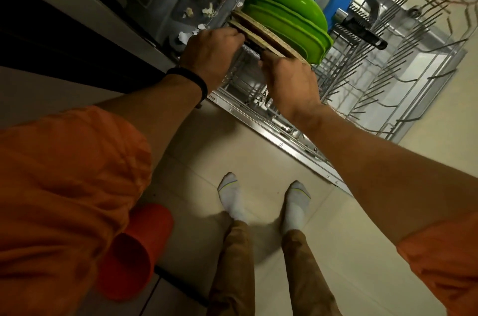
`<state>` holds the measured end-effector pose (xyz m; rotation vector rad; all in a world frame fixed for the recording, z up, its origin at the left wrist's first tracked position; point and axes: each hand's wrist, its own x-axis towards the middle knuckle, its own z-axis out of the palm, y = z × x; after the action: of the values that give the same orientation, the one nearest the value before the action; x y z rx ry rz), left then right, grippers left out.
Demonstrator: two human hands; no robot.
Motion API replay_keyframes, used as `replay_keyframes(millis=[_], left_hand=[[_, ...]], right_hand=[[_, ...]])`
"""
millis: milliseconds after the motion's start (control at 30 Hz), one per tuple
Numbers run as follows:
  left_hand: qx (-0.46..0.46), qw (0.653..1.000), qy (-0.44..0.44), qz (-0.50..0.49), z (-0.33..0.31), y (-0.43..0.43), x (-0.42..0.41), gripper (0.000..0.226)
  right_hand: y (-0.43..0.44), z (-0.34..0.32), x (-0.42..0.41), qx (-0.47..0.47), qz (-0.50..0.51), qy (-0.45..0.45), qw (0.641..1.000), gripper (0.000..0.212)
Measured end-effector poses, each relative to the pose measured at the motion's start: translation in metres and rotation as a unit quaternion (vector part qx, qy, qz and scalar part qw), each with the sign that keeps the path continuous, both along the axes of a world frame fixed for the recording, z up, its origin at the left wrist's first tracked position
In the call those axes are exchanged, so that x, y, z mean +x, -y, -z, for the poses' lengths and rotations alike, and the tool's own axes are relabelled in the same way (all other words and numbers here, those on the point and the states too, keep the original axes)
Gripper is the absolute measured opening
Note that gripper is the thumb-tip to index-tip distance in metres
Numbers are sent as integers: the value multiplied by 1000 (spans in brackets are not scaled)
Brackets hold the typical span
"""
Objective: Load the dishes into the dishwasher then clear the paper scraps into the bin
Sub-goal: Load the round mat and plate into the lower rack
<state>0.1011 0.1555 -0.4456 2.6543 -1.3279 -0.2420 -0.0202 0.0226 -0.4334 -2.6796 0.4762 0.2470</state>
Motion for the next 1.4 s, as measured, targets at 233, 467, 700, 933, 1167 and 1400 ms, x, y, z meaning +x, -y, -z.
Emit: replay_keyframes(millis=[233,467,700,933,1167,1400], left_hand=[[29,999,-3,-45,-6,6,-14,29],[26,996,-36,-72,-68,6,-57,34],[33,993,-46,-107,-200,5,-117,29],[10,984,-19,-175,-355,-12,-182,25],[-33,968,27,-248,-438,-54,-226,32],[-68,928,89,-356,-473,-152,-234,30]], right_hand=[[-6,-10,4,-24,-24,-21,999,12],[11,-71,-26,-43,-54,-77,995,26],[23,-207,-65,-50,-82,-54,994,23],[18,-358,-116,-45,-110,-5,993,26],[-12,-442,-135,-41,-176,67,981,25],[-105,-482,-99,-12,-291,107,951,35]])
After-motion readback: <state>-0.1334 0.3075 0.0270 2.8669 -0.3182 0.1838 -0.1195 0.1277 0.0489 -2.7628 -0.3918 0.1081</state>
